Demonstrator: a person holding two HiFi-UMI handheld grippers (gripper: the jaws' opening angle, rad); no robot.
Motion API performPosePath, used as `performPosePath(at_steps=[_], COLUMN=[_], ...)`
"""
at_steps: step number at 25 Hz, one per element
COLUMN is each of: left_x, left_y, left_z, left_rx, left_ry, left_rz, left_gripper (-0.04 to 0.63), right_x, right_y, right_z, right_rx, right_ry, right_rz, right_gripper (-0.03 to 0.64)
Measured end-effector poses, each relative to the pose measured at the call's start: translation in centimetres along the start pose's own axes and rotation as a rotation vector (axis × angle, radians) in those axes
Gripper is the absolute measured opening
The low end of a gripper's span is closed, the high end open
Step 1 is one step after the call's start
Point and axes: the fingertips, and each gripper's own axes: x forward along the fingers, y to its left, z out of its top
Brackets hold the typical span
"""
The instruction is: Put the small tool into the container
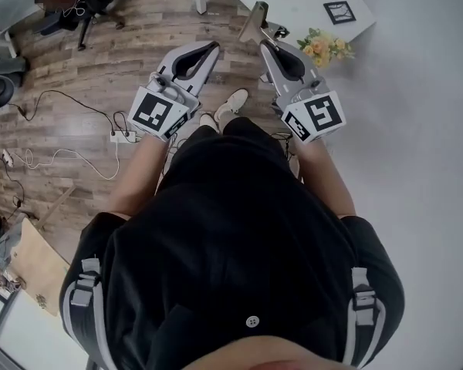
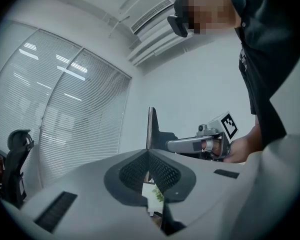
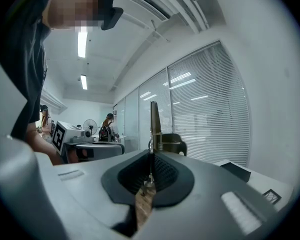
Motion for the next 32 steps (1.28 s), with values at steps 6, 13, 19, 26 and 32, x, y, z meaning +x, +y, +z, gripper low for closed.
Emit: performPosePath(at_steps=[6, 13, 19, 26, 32], left_x=[2.2, 6.0, 10.5, 14.3, 17.3], left_y=[2.2, 5.6, 7.5, 8.4, 9.3], left_z=[0.1, 0.7, 1.3, 1.3, 1.0], left_rx=[0.012, 0.022, 0.036, 0.032, 0.061], left_ry=[0.021, 0.051, 0.057, 0.07, 0.083], left_rz=[0.011, 0.021, -0.023, -0.029, -0.034], left_gripper=[0.009, 0.009, 0.009, 0.009, 0.009], right_x=[2.7, 5.6, 7.7, 8.2, 8.5], right_y=[-2.5, -6.1, -10.2, -13.5, -16.2], right_z=[-0.4, 0.4, 0.4, 0.5, 1.0], right_rx=[0.019, 0.038, 0.051, 0.046, 0.039], right_ry=[-0.002, -0.017, -0.01, -0.011, -0.027], right_rz=[0.022, 0.031, 0.023, 0.013, 0.01], right_gripper=[0.012, 0.014, 0.013, 0.014, 0.012])
